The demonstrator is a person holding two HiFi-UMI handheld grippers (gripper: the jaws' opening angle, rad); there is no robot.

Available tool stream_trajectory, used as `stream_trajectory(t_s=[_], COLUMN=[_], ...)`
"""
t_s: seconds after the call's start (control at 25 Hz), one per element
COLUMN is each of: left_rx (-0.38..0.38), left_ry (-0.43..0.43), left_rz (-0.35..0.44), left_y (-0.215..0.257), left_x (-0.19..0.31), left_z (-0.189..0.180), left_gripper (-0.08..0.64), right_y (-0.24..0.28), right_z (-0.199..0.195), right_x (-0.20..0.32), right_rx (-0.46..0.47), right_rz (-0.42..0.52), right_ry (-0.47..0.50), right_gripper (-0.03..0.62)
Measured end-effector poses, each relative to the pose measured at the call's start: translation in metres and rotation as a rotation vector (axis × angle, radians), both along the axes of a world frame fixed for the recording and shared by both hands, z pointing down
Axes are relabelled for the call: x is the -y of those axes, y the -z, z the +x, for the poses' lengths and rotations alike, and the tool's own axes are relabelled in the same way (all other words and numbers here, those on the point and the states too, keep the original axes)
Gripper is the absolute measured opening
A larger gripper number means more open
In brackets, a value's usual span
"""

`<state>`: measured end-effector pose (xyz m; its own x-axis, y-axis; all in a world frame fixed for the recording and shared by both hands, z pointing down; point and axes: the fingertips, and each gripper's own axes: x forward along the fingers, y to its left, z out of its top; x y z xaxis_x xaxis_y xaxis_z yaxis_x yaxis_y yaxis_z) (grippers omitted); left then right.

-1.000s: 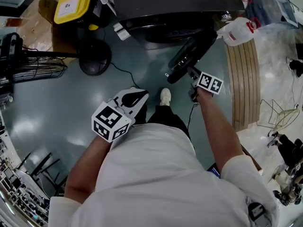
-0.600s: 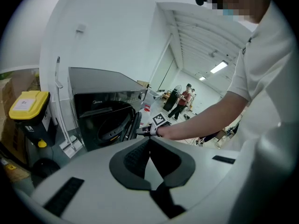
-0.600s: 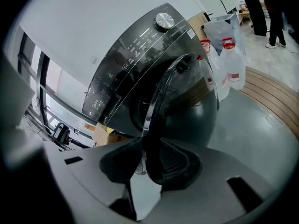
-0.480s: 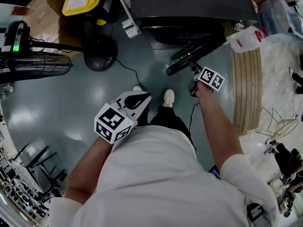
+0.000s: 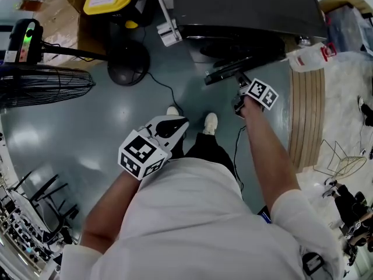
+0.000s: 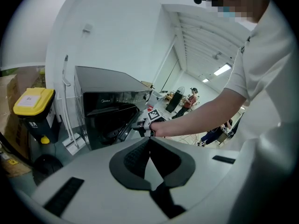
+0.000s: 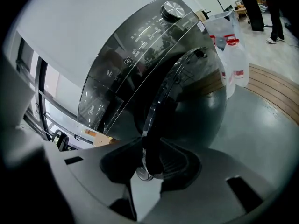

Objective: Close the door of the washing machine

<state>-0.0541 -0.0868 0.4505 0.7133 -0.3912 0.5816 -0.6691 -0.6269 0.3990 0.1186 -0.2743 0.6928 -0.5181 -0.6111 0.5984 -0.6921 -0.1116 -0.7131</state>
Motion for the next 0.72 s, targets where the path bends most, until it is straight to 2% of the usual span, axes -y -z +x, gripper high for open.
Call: stream_trajectory(t_s=[0.72], left_rx=[-0.001], left_ry=[0.05], left_rz=[-0.019], left_y=[-0.005], left_x=[0.022], left_z=[-0.024], left_gripper=[0.017], right_y=[0.001], right_z=[-0.032], right_x=[0.061], right_rx=[0.035], right_rz=[0.017], right_ry=[-0.025], right_gripper=[0.115])
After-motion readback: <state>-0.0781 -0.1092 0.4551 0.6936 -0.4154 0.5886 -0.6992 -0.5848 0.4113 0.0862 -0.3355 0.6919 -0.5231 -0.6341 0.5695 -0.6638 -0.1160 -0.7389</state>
